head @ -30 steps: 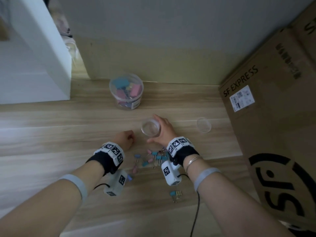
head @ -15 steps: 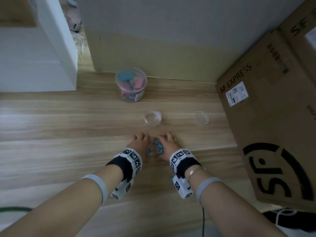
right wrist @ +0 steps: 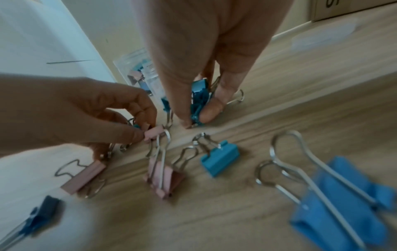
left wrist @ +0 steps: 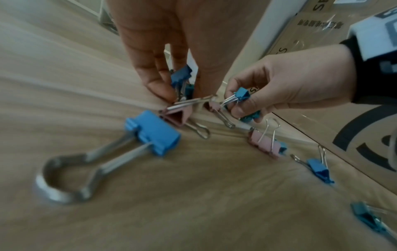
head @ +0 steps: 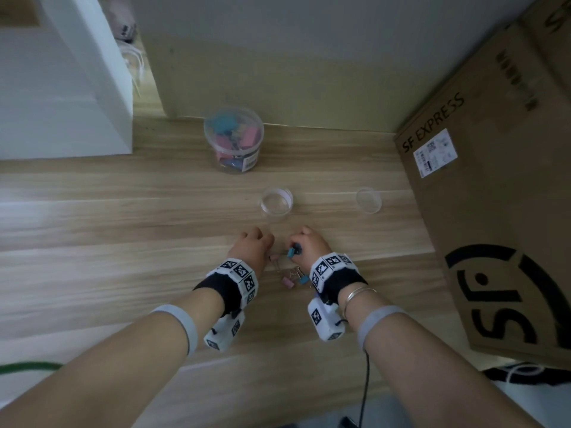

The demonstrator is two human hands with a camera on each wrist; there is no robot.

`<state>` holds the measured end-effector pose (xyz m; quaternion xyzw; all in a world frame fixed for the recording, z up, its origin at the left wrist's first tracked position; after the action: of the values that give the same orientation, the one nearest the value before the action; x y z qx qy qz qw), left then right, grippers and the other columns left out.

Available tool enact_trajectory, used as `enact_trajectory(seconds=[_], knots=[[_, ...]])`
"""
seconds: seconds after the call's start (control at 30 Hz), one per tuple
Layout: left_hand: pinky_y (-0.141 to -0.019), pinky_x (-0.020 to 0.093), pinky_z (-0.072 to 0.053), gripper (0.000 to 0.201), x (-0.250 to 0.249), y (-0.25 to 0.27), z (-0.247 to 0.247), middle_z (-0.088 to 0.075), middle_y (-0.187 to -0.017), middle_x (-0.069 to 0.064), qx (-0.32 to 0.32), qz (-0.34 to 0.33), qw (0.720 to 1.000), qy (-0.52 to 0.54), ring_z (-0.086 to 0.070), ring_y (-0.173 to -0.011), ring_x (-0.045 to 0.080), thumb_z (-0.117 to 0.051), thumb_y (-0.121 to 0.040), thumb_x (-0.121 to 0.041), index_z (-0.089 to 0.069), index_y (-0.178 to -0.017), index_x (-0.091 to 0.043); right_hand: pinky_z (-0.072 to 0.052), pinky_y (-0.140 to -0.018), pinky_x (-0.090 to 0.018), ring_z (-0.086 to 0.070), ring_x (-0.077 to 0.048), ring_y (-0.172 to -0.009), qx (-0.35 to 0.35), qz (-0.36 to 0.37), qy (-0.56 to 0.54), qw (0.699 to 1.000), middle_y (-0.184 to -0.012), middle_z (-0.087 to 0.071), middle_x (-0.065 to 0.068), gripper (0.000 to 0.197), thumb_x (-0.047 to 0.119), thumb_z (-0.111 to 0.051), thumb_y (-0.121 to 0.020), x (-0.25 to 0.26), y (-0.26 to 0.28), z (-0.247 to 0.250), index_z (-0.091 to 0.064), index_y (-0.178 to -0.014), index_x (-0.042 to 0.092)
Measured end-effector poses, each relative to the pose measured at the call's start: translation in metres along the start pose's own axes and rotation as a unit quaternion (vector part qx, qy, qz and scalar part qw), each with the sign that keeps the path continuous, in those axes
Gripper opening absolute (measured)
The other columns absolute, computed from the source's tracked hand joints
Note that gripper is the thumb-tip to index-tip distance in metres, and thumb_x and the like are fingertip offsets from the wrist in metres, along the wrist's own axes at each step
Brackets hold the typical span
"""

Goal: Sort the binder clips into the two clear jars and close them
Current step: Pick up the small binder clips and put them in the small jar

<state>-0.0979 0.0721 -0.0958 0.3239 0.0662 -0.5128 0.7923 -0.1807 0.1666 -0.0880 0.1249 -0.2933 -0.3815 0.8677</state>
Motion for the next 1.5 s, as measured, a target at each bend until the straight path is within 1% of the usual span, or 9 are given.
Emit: enact_trajectory(seconds=[0.2,0.37,0.5,0.6,0.73,1.0,1.1,1.4,1.5], knots=[[-0.090,0.038,-0.044,0.026,0.006,-0.005,0.002,-0.052,-0.116,0.017,-0.010,0.004,0.999,0.039,-0.052,-0.103,0.035,-0.048,-0.087,-0.011,-0.054,-0.111,-0.007,-0.049,-0.079,-0.024,-0.063,-0.017,-0.083,-0.009,0.005,-0.047,0.999,-0.091,-0.071,-0.006,0.007,0.004,-0.065,-0.078,0.004,0.003,0.019,-0.071,-0.082,0.007],[-0.083,0.033,-0.048,0.020,0.010,-0.005,0.007,-0.054,-0.111,0.015,-0.026,0.018,0.995,0.089,-0.059,-0.093,0.033,-0.053,-0.084,-0.008,-0.058,-0.104,-0.006,-0.046,-0.083,-0.017,-0.058,-0.008,-0.084,-0.080,0.004,-0.108,0.991,-0.097,-0.070,-0.001,0.010,0.011,-0.066,-0.083,0.028,-0.002,0.069,-0.070,-0.092,0.009],[-0.075,0.025,-0.043,0.021,0.014,-0.004,0.006,-0.056,-0.109,0.014,-0.025,0.029,0.994,0.104,-0.060,-0.091,0.032,-0.055,-0.082,-0.008,-0.059,-0.102,-0.007,-0.051,-0.087,-0.025,-0.063,-0.014,-0.088,-0.093,0.056,-0.079,0.991,-0.096,-0.072,-0.004,0.008,0.009,-0.065,-0.082,0.060,-0.031,0.089,-0.070,-0.088,0.008],[-0.078,0.028,-0.046,0.022,0.016,-0.003,0.008,-0.057,-0.109,0.014,-0.020,0.032,0.992,0.116,-0.060,-0.091,0.033,-0.057,-0.080,-0.008,-0.060,-0.102,-0.008,-0.051,-0.089,-0.035,-0.065,-0.022,-0.093,-0.055,0.067,-0.044,0.995,-0.097,-0.072,-0.006,0.010,0.008,-0.063,-0.080,0.068,-0.051,0.077,-0.070,-0.088,0.010],[-0.079,0.030,-0.048,0.021,0.017,0.000,0.017,-0.058,-0.108,0.015,-0.036,0.045,0.990,0.130,-0.060,-0.091,0.033,-0.056,-0.081,-0.010,-0.060,-0.101,-0.009,-0.051,-0.090,-0.032,-0.065,-0.022,-0.097,-0.034,0.059,-0.037,0.997,-0.106,-0.071,-0.006,0.020,0.016,-0.062,-0.084,0.061,-0.059,0.067,-0.069,-0.103,0.016],[-0.082,0.037,-0.048,0.024,-0.009,-0.017,0.076,-0.060,-0.110,0.023,-0.100,0.021,0.978,0.180,-0.059,-0.097,0.039,-0.061,-0.079,-0.005,-0.062,-0.103,-0.002,-0.054,-0.074,-0.030,-0.067,-0.021,-0.079,-0.176,0.006,-0.152,0.973,-0.088,-0.073,-0.007,0.017,0.011,-0.054,-0.089,0.010,-0.040,0.095,-0.069,-0.093,0.016],[-0.083,0.034,-0.045,0.022,-0.016,-0.038,0.094,-0.058,-0.111,0.023,-0.132,0.032,0.976,0.172,-0.056,-0.101,0.037,-0.061,-0.081,-0.011,-0.061,-0.102,-0.003,-0.048,-0.070,-0.022,-0.065,-0.018,-0.077,-0.143,-0.015,-0.143,0.979,-0.089,-0.073,-0.007,0.017,0.009,-0.053,-0.090,-0.013,-0.027,0.083,-0.069,-0.094,0.013],[-0.091,0.029,-0.046,0.035,-0.021,-0.049,0.082,-0.063,-0.120,0.007,-0.120,0.050,0.971,0.202,-0.060,-0.106,0.024,-0.060,-0.084,-0.019,-0.060,-0.119,-0.016,-0.052,-0.075,-0.027,-0.065,-0.020,-0.077,-0.066,-0.018,-0.134,0.989,-0.086,-0.072,-0.006,0.017,0.012,-0.056,-0.088,-0.042,-0.001,0.046,-0.072,-0.096,0.015],[-0.092,0.029,-0.047,0.032,-0.020,-0.035,0.084,-0.068,-0.116,0.007,-0.137,0.026,0.969,0.205,-0.062,-0.105,0.024,-0.054,-0.088,-0.014,-0.060,-0.119,-0.016,-0.051,-0.067,-0.026,-0.060,-0.016,-0.062,-0.012,-0.037,-0.136,0.990,-0.073,-0.066,-0.002,0.013,0.017,-0.056,-0.089,-0.048,0.010,0.033,-0.069,-0.088,0.016]])
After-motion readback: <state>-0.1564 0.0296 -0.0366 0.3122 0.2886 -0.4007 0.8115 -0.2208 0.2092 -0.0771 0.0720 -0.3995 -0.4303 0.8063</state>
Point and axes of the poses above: each hand's wrist, its own y-axis away from the middle knuckle, its own z-axis out of the back of the hand, x = y × z, the point moved 6 cm from there along -y, towards the middle knuckle
